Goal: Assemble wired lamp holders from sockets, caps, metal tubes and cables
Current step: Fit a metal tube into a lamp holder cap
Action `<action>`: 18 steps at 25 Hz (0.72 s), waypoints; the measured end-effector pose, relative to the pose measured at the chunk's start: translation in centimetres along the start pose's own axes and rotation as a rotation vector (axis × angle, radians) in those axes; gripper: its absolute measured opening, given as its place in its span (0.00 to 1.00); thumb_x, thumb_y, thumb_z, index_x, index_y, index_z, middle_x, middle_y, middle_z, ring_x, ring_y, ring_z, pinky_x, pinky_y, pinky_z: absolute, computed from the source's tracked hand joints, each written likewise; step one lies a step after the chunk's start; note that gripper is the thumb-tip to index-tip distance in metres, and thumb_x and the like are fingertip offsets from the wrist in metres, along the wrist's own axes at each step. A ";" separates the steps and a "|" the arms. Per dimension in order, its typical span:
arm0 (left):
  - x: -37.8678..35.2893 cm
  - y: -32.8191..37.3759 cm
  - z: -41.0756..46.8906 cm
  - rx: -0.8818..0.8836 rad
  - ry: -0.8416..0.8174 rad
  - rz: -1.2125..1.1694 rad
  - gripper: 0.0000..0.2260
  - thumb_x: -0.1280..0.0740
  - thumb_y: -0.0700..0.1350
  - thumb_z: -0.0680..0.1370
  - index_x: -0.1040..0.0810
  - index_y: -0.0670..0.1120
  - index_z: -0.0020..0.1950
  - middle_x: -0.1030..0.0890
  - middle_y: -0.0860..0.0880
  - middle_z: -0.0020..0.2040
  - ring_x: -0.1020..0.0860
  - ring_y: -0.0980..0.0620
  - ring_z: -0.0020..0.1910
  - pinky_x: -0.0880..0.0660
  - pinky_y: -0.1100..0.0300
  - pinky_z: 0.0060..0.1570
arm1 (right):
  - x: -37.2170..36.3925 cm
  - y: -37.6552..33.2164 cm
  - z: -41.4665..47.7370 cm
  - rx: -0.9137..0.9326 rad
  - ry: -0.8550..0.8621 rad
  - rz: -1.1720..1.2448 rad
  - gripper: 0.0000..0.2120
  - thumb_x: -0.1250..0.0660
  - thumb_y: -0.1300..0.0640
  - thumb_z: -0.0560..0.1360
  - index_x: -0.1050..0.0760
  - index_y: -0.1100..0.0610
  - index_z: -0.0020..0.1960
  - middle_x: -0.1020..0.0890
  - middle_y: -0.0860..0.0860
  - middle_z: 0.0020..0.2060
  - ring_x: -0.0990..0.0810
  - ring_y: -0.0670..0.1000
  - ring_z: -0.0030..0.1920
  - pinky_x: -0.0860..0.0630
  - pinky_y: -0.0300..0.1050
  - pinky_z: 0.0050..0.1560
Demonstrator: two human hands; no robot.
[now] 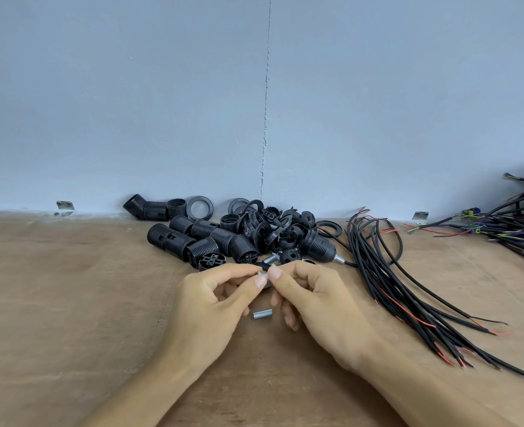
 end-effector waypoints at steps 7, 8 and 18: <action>-0.5 0.0 -0.2 -0.030 0.015 -0.018 0.11 0.26 0.49 0.71 0.15 0.64 0.49 0.13 0.55 0.43 0.16 0.53 0.35 0.20 0.63 0.40 | 0.2 0.1 0.0 -0.008 0.007 0.050 0.14 0.35 0.52 0.82 0.23 0.58 0.40 0.23 0.51 0.27 0.28 0.48 0.27 0.29 0.40 0.30; -0.5 -0.1 -0.2 -0.039 0.021 -0.010 0.12 0.26 0.48 0.71 0.15 0.64 0.49 0.13 0.55 0.43 0.16 0.53 0.35 0.19 0.62 0.40 | 0.1 0.1 0.0 0.003 0.006 0.077 0.11 0.35 0.54 0.82 0.21 0.59 0.43 0.21 0.52 0.30 0.26 0.48 0.29 0.27 0.42 0.32; -0.4 -0.2 -0.2 -0.027 0.020 0.017 0.15 0.22 0.39 0.74 0.14 0.61 0.49 0.13 0.54 0.43 0.15 0.52 0.38 0.19 0.62 0.41 | 0.1 0.6 0.3 -0.036 0.066 0.169 0.13 0.33 0.55 0.80 0.24 0.66 0.49 0.18 0.56 0.33 0.21 0.52 0.28 0.24 0.44 0.30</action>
Point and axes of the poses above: each hand's wrist, its own z-axis towards the middle knuckle, its own x-axis out of the back of the hand, y = z × x, the point moved 1 cm from there along z, towards the middle knuckle
